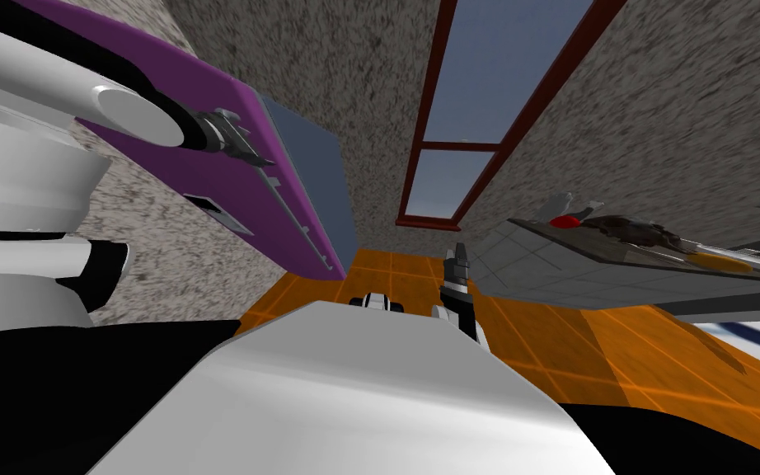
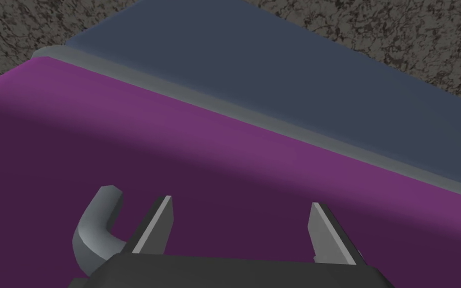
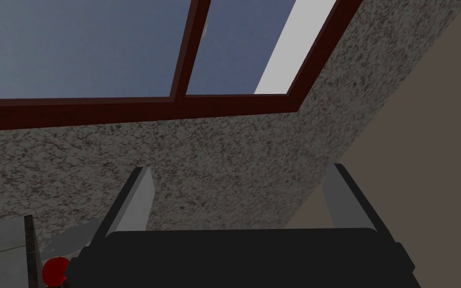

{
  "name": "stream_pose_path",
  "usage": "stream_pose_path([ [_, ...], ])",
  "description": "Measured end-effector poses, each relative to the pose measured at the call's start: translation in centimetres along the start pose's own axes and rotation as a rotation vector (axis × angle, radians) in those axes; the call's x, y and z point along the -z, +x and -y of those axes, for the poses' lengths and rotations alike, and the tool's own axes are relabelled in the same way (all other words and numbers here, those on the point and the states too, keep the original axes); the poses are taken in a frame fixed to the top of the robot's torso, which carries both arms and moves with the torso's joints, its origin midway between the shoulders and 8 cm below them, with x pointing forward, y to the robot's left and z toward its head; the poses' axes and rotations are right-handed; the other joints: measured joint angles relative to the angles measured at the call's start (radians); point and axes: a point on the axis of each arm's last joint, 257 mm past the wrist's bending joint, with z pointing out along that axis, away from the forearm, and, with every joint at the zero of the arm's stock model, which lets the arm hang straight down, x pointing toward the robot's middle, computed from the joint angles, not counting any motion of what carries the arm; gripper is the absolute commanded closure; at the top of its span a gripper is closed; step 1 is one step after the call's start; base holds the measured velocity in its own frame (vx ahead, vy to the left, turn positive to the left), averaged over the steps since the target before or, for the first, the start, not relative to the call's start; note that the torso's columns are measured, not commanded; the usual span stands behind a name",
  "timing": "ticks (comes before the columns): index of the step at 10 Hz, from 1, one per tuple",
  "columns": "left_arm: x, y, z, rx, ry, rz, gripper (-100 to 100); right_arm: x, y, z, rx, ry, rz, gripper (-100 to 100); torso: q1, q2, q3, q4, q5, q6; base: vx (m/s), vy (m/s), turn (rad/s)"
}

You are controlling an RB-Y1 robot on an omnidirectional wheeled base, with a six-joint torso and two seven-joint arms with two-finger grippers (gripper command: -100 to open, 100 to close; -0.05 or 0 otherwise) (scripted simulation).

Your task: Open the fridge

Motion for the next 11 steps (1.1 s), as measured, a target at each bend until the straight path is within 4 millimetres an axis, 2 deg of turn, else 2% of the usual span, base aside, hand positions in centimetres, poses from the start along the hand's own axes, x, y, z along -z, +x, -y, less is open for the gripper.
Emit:
stream_pose_path([
  [7, 2.2, -1.7, 3.3, 0.075, -0.020, 0.067, -100, 0.0, 0.0, 0.0, 0.000, 0.000, 0.000, 0, -0.004, 0.001, 0.000, 0.001, -0.002, 0.001, 0.004, -0.024, 0.010],
  [9, 2.8, -2.5, 3.8, 0.087, -0.021, 0.074, -100, 0.0, 0.0, 0.0, 0.000, 0.000, 0.000, 0, -0.003, 0.000, 0.000, 0.001, -0.002, 0.000, 0.000, -0.024, -0.004],
  [11, 2.8, -3.0, 3.5, 0.084, -0.033, 0.089, -100, 0.0, 0.0, 0.0, 0.000, 0.000, 0.000, 0, -0.006, -0.006, -0.004, -0.003, -0.003, 0.004, 0.045, -0.023, -0.157],
])
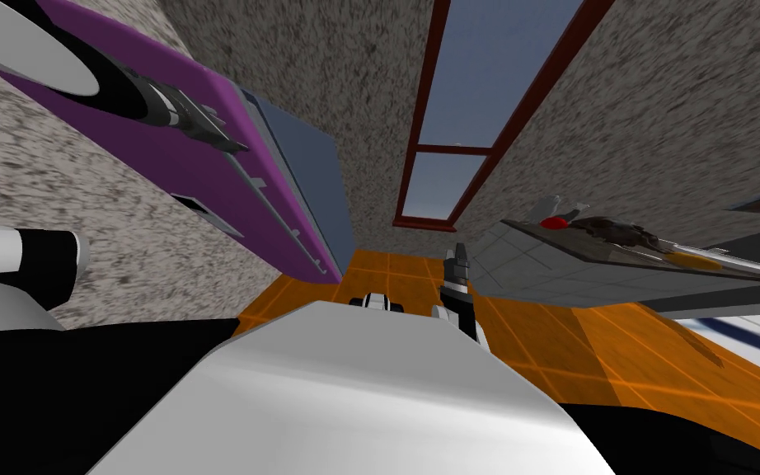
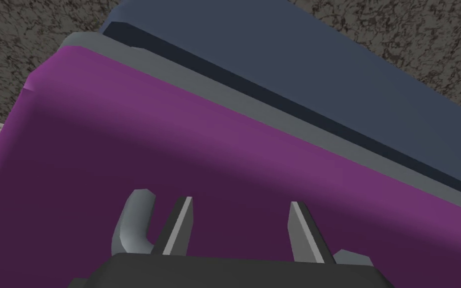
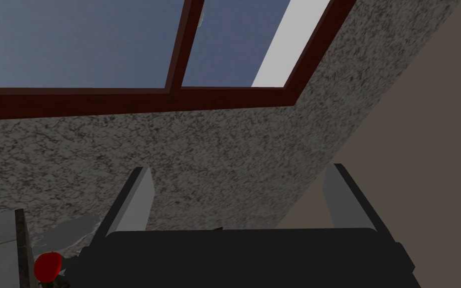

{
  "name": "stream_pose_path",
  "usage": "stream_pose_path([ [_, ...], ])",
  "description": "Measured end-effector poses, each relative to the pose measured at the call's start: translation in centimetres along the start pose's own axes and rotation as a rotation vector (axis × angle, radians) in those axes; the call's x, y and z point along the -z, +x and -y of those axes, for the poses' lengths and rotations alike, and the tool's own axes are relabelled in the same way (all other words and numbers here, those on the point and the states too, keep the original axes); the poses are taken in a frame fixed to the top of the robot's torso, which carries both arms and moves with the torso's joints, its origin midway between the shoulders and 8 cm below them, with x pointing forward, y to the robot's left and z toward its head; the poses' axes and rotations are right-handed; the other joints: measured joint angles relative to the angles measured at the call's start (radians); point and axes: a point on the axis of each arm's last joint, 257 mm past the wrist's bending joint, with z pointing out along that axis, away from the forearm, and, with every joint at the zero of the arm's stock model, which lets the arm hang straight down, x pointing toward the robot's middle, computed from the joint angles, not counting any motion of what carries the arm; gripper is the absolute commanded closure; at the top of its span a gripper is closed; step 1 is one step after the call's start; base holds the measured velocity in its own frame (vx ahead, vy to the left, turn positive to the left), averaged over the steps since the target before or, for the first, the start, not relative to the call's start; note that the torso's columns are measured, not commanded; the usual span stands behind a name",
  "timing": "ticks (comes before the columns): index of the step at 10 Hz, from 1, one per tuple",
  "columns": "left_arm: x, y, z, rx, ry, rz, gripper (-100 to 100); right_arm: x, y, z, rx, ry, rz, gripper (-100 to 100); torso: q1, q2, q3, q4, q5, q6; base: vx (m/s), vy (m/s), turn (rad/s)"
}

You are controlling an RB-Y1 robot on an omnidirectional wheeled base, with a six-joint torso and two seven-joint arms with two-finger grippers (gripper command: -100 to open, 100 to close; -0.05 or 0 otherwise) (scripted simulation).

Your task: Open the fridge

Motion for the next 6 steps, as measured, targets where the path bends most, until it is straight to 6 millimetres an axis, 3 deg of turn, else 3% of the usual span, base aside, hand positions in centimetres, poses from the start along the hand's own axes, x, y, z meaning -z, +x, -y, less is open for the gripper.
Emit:
stream_pose_path([
  [1, -0.2, -0.1, -0.5, -0.002, -0.011, 0.003, 100, 0.0, 0.0, 0.0, 0.000, 0.000, 0.000, 0, 0.000, 0.001, 0.000, 0.000, 0.000, -0.002, -0.022, -0.002, 0.177],
  [3, -0.1, 0.4, -0.3, 0.000, -0.004, -0.007, 100, 0.0, 0.0, 0.0, 0.000, 0.000, 0.000, 0, -0.003, 0.005, 0.005, -0.001, 0.002, 0.002, -0.048, 0.053, 0.021],
  [5, 0.5, 2.4, -0.8, -0.006, -0.024, -0.059, 100, 0.0, 0.0, 0.0, 0.000, 0.000, 0.000, 0, 0.003, 0.012, 0.009, 0.000, 0.003, 0.003, -0.240, 0.234, -0.013],
  [6, 0.5, 3.1, -1.2, -0.011, -0.030, -0.074, 100, 0.0, 0.0, 0.0, 0.000, 0.000, 0.000, 0, -0.004, 0.009, 0.008, -0.001, 0.002, 0.002, -0.223, 0.168, 0.001],
])
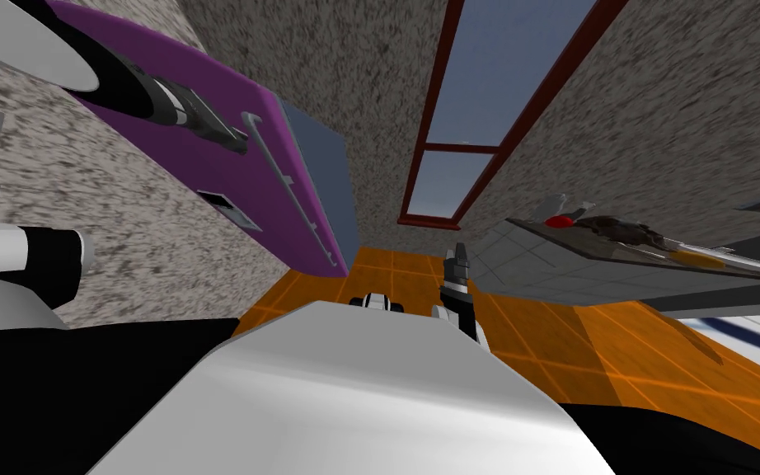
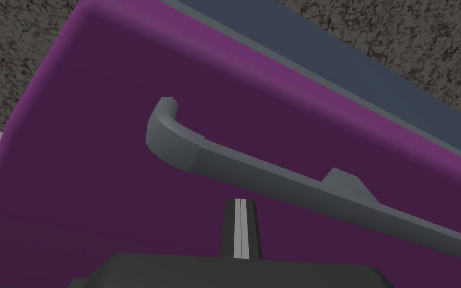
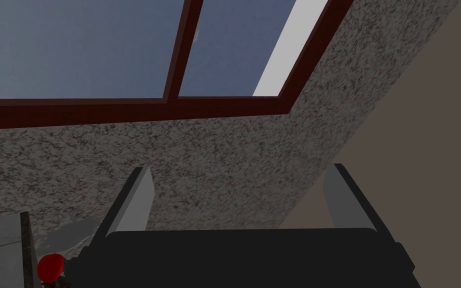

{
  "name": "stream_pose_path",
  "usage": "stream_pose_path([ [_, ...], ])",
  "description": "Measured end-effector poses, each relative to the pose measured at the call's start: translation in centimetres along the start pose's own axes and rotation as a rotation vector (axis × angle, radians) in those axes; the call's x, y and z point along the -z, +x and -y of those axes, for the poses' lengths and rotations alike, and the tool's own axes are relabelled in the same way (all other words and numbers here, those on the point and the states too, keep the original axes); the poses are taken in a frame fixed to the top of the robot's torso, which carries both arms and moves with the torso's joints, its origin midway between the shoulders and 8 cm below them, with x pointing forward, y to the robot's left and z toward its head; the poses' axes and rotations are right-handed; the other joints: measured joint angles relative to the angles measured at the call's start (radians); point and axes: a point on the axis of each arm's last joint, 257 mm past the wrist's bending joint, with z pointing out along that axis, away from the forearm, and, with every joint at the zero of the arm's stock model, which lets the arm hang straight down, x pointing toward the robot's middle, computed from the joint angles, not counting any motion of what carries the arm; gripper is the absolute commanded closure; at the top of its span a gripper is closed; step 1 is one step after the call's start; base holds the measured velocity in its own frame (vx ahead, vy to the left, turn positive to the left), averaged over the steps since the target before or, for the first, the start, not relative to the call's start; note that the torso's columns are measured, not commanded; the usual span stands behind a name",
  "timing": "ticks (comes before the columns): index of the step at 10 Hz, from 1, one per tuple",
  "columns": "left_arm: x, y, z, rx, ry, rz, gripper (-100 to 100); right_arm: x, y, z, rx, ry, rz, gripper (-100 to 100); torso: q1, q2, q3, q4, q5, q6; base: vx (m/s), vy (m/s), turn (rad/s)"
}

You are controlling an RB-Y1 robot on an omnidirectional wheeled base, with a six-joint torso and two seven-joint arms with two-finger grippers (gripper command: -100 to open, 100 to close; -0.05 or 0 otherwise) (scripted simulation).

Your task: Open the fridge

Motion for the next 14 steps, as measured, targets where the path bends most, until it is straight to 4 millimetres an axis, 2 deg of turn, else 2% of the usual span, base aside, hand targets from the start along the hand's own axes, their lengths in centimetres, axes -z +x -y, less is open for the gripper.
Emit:
stream_pose_path([
  [3, 0.6, 2.4, -1.1, -0.008, -0.025, -0.060, 100, 0.0, 0.0, 0.0, 0.000, 0.000, 0.000, 0, -0.008, -0.010, -0.007, -0.004, -0.004, 0.001, -0.223, 0.143, -0.004],
  [5, 1.6, 5.3, -1.8, -0.024, -0.054, -0.128, 100, 0.0, 0.0, 0.0, 0.000, 0.000, 0.000, 0, 0.005, -0.004, -0.003, -0.001, 0.001, 0.000, -0.306, 0.302, -0.020],
  [6, 2.1, 6.6, -2.6, -0.031, -0.070, -0.163, 100, 0.0, 0.0, 0.0, 0.000, 0.000, 0.000, 0, 0.003, -0.004, -0.003, -0.001, 0.001, 0.000, -0.294, 0.309, -0.005],
  [8, 3.0, 9.5, -4.1, -0.046, -0.104, -0.232, 100, 0.0, 0.0, 0.0, 0.000, 0.000, 0.000, 0, -0.004, -0.010, -0.007, -0.003, -0.002, 0.001, -0.236, 0.236, -0.008],
  [10, 3.7, 10.8, -4.9, -0.059, -0.122, -0.271, 100, 0.0, 0.0, 0.0, 0.000, 0.000, 0.000, 0, -0.012, -0.008, -0.006, -0.003, -0.005, 0.001, -0.197, 0.091, -0.002],
  [11, 3.8, 10.9, -5.0, -0.060, -0.124, -0.274, -100, 0.0, 0.0, 0.0, 0.000, 0.000, 0.000, 0, -0.011, -0.013, -0.008, -0.004, -0.005, 0.001, 0.083, -0.057, 0.020],
  [14, 4.2, 9.7, -4.0, -0.047, -0.121, -0.228, -100, 0.0, 0.0, 0.0, 0.000, 0.001, 0.000, 0, -0.007, -0.018, -0.012, -0.006, -0.003, 0.001, 0.194, -0.111, 0.020],
])
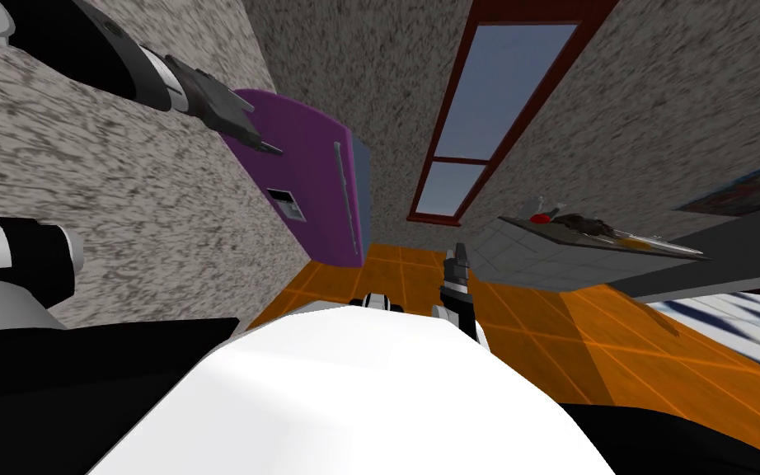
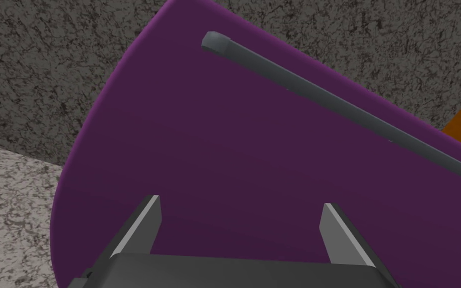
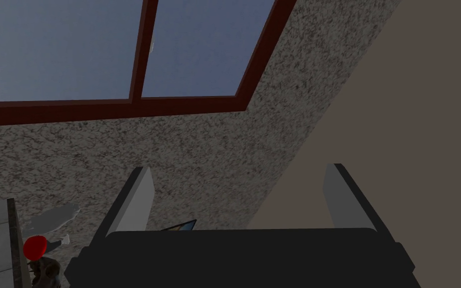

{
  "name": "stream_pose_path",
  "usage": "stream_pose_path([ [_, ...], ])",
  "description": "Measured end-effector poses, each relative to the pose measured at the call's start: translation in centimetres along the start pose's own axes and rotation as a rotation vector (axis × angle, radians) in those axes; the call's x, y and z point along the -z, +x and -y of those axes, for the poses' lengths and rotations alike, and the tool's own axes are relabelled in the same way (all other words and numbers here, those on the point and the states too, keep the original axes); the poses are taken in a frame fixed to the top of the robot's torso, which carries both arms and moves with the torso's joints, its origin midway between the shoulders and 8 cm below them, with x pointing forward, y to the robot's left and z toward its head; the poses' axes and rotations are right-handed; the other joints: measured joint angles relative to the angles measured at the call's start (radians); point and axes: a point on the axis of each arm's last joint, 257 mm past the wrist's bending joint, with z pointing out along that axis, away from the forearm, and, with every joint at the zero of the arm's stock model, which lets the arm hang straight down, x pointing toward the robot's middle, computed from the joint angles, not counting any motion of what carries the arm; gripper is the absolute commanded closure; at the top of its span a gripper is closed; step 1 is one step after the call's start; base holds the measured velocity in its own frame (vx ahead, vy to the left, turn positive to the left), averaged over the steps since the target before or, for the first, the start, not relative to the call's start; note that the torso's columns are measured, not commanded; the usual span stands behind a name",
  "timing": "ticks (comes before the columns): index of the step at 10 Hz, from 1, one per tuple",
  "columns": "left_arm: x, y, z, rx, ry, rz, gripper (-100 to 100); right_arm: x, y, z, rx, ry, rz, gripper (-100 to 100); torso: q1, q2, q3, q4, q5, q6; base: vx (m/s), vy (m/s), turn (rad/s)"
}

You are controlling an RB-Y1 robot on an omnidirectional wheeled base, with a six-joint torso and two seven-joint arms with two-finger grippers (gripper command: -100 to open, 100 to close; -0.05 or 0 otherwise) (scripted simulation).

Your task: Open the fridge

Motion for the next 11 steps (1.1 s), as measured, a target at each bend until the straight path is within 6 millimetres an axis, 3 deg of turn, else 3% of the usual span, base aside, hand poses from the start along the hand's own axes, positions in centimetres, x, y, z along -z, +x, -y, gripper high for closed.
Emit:
stream_pose_path([
  [11, 3.8, -5.2, 3.6, 0.100, 0.027, 0.204, -100, 0.0, 0.0, 0.0, 0.000, 0.000, 0.000, 0, 0.005, 0.011, 0.007, 0.004, 0.002, -0.001, 0.204, -0.107, 0.022],
])
